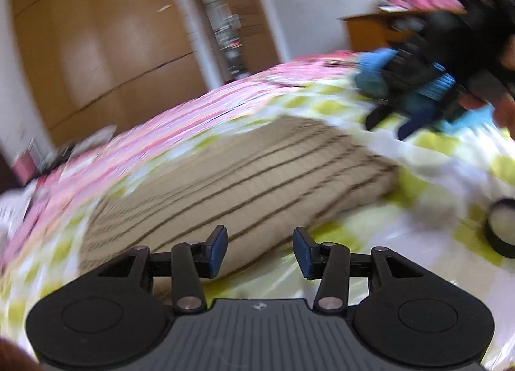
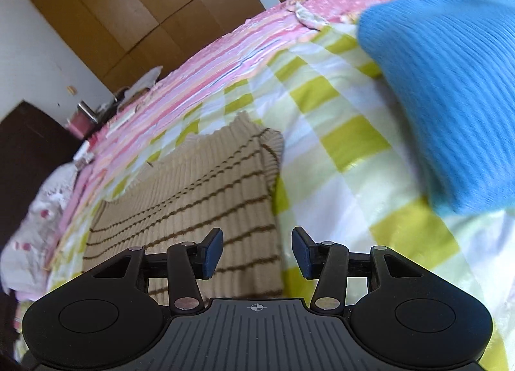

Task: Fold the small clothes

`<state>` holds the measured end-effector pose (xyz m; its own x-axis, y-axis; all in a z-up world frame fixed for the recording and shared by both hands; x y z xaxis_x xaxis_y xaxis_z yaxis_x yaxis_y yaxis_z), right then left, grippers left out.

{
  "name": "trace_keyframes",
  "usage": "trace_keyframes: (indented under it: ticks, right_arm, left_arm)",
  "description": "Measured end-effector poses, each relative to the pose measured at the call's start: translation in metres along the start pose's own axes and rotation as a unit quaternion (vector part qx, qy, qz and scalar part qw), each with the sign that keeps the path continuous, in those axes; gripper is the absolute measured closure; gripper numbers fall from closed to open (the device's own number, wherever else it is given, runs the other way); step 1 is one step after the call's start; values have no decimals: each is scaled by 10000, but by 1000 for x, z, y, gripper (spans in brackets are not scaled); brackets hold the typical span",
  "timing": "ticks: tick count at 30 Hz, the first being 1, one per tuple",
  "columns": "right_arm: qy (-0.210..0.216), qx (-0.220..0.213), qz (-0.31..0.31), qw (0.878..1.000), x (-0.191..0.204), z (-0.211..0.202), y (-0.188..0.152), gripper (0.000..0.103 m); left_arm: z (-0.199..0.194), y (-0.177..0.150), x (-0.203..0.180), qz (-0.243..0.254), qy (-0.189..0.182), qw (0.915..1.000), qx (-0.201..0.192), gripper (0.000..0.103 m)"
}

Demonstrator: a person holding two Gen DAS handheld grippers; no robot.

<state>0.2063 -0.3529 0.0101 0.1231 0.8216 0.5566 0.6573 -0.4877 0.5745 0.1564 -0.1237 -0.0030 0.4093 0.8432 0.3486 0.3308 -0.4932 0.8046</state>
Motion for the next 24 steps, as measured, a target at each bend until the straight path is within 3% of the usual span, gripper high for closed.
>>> trace_keyframes:
  ticks: [6,11,18,20,24]
  right_arm:
    - [311,67,364,9988,-29,-10,1,54]
    - [518,90,290,9982,-35,-6,8,53]
    - [603,57,306,9977,-40,12,27,53]
    - [709,147,438,9964,-41,24,33,52]
    - [618,202,305,9974,-32,51,45,52]
  left_arm:
    - [19,13,-65,1143,-38,9932,-207,52]
    - [33,16,-90,1773,131,9833,-384,52]
    - [48,35,-107,1791,184,9826,-450,54]
    - [48,39,-107,1607,118,9862,-376,69]
    - [44,40,-104,1424,115,9890,-373,77]
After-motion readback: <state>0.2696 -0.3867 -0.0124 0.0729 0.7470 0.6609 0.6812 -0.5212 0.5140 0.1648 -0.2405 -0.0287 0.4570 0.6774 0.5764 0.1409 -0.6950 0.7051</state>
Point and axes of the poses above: each gripper's, at about its wrist camera, not at the fingertips, and z roughly the way its jaws point, x to its left, y to its top, the point moved 1 cm from there along z, roughly the way its jaws point, and after that the axes turned 5 degrees about y, right-handed, at the moved point
